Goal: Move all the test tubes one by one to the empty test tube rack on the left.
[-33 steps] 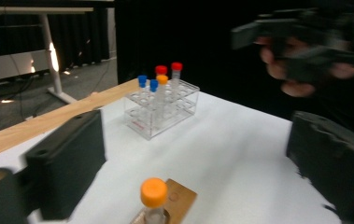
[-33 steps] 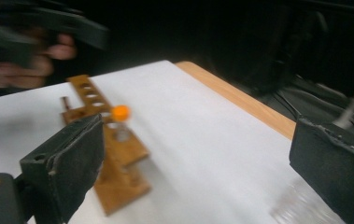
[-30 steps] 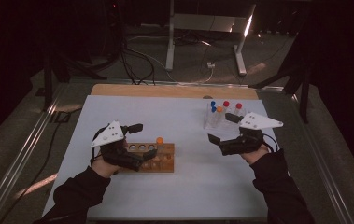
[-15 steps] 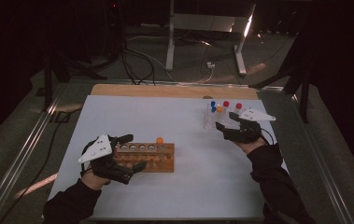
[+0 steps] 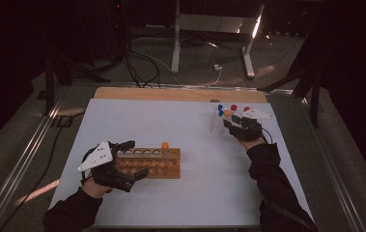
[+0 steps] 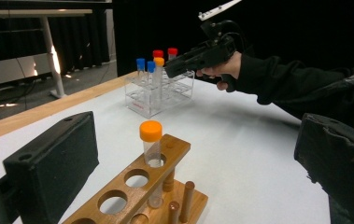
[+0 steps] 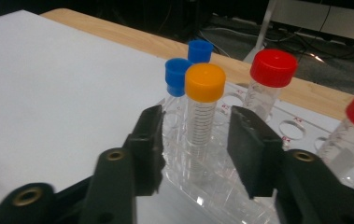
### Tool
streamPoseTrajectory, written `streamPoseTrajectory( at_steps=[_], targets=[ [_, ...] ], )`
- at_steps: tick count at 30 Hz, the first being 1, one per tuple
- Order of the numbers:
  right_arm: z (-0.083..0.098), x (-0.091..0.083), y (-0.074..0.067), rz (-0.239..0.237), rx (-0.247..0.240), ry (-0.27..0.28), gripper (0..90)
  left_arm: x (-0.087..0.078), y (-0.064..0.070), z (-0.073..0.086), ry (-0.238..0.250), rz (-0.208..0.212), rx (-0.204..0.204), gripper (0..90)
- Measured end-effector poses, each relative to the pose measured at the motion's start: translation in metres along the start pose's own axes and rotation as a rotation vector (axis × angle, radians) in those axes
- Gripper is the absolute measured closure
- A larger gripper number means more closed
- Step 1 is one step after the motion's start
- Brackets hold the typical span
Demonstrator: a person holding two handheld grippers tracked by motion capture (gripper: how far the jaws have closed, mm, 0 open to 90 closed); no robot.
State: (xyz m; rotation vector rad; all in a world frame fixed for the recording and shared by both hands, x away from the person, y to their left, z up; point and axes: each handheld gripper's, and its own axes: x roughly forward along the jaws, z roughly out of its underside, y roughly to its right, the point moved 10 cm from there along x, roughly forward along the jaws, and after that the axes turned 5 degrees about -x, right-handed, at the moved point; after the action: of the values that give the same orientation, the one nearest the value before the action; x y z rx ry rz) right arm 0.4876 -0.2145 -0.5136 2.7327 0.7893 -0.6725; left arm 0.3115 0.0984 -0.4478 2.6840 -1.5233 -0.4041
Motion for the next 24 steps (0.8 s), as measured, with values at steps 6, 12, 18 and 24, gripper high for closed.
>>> streamPoseTrajectory(
  at_steps=[6,12,18,24],
  targets=[
    [0.002,0.012,0.005,0.015,0.005,-0.028,63.0,-0.001,-0.002,0.0,0.004,-0.003,-0.005,0.6],
    [0.006,0.02,0.004,0.009,0.003,-0.042,69.7,-0.001,-0.003,0.0,0.009,-0.002,-0.009,0.6],
    [0.005,0.022,0.003,0.008,0.005,-0.046,74.5,-0.002,-0.003,0.001,0.008,-0.002,-0.006,0.6],
    [0.001,0.02,0.004,0.01,-0.005,-0.039,75.1,-0.002,-0.003,0.001,0.006,0.0,-0.007,0.6]
  ],
)
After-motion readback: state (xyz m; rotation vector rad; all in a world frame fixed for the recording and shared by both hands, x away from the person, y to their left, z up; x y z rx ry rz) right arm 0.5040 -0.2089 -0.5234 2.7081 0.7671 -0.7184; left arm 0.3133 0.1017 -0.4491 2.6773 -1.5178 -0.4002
